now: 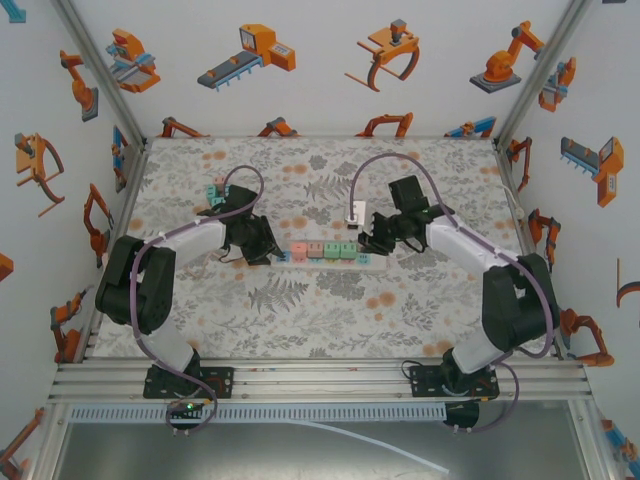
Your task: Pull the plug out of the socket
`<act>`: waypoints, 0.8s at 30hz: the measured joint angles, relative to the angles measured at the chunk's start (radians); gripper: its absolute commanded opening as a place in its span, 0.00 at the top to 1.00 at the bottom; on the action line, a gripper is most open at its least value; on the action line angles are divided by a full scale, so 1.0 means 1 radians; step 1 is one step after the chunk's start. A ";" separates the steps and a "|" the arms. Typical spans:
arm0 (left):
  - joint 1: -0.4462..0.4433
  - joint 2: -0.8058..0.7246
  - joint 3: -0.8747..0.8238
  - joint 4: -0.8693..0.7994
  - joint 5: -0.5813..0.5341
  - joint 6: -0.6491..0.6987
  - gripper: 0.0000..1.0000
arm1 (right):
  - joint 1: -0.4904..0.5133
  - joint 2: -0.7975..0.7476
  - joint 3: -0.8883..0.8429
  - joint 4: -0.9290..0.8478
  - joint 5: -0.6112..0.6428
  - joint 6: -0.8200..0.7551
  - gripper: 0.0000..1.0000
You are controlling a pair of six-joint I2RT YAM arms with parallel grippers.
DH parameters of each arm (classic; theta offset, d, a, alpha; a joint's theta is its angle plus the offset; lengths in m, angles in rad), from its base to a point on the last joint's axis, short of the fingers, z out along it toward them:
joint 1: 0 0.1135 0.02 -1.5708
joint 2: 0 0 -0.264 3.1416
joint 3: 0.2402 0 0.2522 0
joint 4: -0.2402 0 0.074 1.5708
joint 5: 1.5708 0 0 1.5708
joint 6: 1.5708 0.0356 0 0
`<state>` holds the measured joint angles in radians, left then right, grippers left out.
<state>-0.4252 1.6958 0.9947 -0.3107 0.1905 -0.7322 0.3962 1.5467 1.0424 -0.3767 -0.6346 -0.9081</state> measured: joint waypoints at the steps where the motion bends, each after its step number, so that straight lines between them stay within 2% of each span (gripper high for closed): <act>1: 0.000 -0.002 0.000 -0.001 -0.007 0.000 0.52 | 0.000 -0.018 0.000 0.014 -0.009 0.019 0.77; 6: 0.000 -0.019 0.001 -0.016 -0.035 0.000 0.44 | 0.006 -0.119 -0.028 0.155 -0.027 0.197 0.77; 9: -0.001 -0.061 0.009 -0.040 -0.058 0.000 0.40 | 0.006 -0.193 -0.079 0.283 0.012 0.417 0.79; 13: -0.001 -0.159 0.042 -0.064 -0.086 0.010 0.35 | 0.005 -0.276 -0.129 0.418 0.109 0.786 0.80; 18: -0.005 -0.328 0.053 -0.044 -0.092 0.067 0.26 | 0.006 -0.404 -0.252 0.516 0.211 1.194 0.81; 24: -0.016 -0.512 0.039 0.004 -0.013 0.204 0.17 | 0.006 -0.525 -0.449 0.574 0.263 1.574 0.81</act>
<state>-0.4408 1.1839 1.0332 -0.3069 0.1776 -0.5285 0.4019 1.0218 0.5934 0.1974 -0.3717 0.6655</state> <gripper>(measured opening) 0.808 0.341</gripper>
